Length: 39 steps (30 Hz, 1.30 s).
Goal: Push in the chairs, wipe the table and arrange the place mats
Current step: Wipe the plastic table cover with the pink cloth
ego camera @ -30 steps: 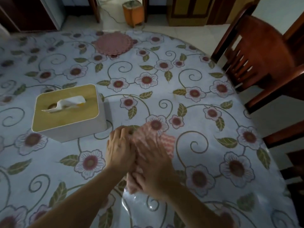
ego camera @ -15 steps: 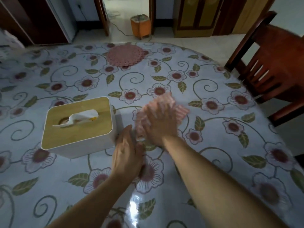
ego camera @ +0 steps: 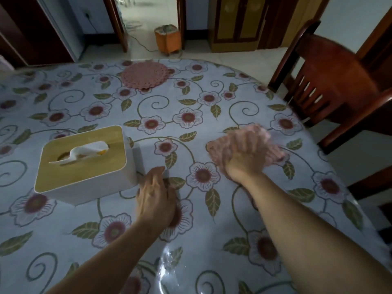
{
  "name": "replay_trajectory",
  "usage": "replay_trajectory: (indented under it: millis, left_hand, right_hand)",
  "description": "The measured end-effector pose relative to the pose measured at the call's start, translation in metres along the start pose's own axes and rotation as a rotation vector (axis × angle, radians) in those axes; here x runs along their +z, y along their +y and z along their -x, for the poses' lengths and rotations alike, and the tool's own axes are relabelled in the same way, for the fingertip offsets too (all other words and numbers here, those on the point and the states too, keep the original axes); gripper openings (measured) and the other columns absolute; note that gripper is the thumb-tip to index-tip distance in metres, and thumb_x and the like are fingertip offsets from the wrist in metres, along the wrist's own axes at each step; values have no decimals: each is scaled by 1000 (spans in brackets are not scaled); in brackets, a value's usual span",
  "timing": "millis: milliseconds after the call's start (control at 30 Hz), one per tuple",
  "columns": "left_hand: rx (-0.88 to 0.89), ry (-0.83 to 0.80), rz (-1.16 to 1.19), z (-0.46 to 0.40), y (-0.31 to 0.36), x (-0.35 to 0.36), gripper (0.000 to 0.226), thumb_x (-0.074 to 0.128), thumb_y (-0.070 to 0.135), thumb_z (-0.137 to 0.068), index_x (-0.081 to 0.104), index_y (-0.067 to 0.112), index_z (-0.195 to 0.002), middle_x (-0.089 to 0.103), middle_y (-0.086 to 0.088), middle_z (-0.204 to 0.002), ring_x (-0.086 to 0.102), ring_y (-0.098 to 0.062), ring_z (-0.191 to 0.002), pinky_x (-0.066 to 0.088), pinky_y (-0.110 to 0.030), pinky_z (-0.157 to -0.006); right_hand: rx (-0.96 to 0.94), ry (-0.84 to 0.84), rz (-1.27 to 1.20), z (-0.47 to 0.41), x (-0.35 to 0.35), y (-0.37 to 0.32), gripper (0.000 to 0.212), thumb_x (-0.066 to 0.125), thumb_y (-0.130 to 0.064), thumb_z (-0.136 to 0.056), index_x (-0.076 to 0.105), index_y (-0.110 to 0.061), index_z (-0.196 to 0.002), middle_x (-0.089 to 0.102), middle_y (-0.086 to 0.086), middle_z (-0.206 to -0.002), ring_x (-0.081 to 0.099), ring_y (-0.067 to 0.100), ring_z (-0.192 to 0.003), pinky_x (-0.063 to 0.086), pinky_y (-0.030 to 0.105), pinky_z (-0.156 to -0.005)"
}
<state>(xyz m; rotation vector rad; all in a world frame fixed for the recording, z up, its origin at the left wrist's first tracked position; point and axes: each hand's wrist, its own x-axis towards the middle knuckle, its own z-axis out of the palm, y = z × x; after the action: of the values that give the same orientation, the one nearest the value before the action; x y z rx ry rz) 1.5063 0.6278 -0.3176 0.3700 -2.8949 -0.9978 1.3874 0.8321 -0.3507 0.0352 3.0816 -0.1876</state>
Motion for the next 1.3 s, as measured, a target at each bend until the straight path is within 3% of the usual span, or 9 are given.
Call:
replay_trajectory:
  millis: [133,233,333,433,533,667,933,1067,1300]
  left_hand:
    - [-18,-7,-17,15,7,2,41,46,14,-89,40,11,-130,45,-12,-133,38,-28,-122,33,-42,-100]
    - [-12,-27,1,30,18,3,38,48,11,-85,44,13,-123,47,-12,-127,38,-27,-118,33,-38,-96]
    - [14,-67,-6,44,32,11,39,52,13,-86,45,10,-124,48,-15,-126,39,-31,-117,34,-41,-95]
    - [62,-123,-55,57,49,25,41,53,17,-88,44,7,-127,46,-16,-130,39,-32,-120,32,-44,-100]
    - [117,-173,-70,75,63,39,36,53,16,-87,47,7,-122,49,-15,-126,40,-31,-117,33,-42,-97]
    - [162,-236,-126,100,73,51,39,52,18,-88,45,10,-125,45,-12,-132,37,-31,-121,35,-44,-98]
    - [202,-336,-152,147,80,49,39,49,17,-88,42,13,-126,41,-7,-136,33,-27,-126,36,-44,-101]
    - [226,-364,-172,168,67,37,43,50,17,-87,40,13,-129,41,-6,-138,32,-26,-128,35,-42,-102]
    - [252,-394,-178,228,27,5,32,51,19,-85,46,13,-117,47,-8,-128,38,-30,-120,37,-44,-96]
  right_hand:
    - [-524,83,-45,94,21,-66,54,31,-43,-89,29,-26,-140,24,9,-153,8,36,-144,-2,56,-116]
    - [-662,4,-84,154,26,-46,62,43,-52,-84,30,-29,-140,19,1,-155,5,26,-146,7,52,-116]
    - [-354,39,-9,150,14,45,67,31,-59,-86,20,-31,-145,14,0,-157,8,24,-146,18,51,-114]
    - [27,40,94,123,-11,140,69,11,-58,-91,10,-23,-150,-2,6,-160,-4,26,-146,1,46,-119]
    - [66,8,83,116,-17,172,60,16,-48,-98,7,-22,-151,-12,3,-159,-11,22,-146,-9,38,-118]
    - [186,83,29,170,-9,159,64,23,-44,-97,9,-13,-150,1,18,-158,-1,34,-146,2,48,-118]
    - [177,-77,56,295,-7,162,79,0,-59,-87,4,-11,-149,5,20,-157,5,37,-145,12,51,-117]
    - [185,-72,117,291,-3,166,78,-9,-61,-83,-12,-15,-146,-9,16,-158,-9,32,-145,4,49,-118]
    - [323,-67,61,386,8,121,69,10,-51,-89,-11,-15,-144,0,22,-157,0,41,-144,4,54,-117]
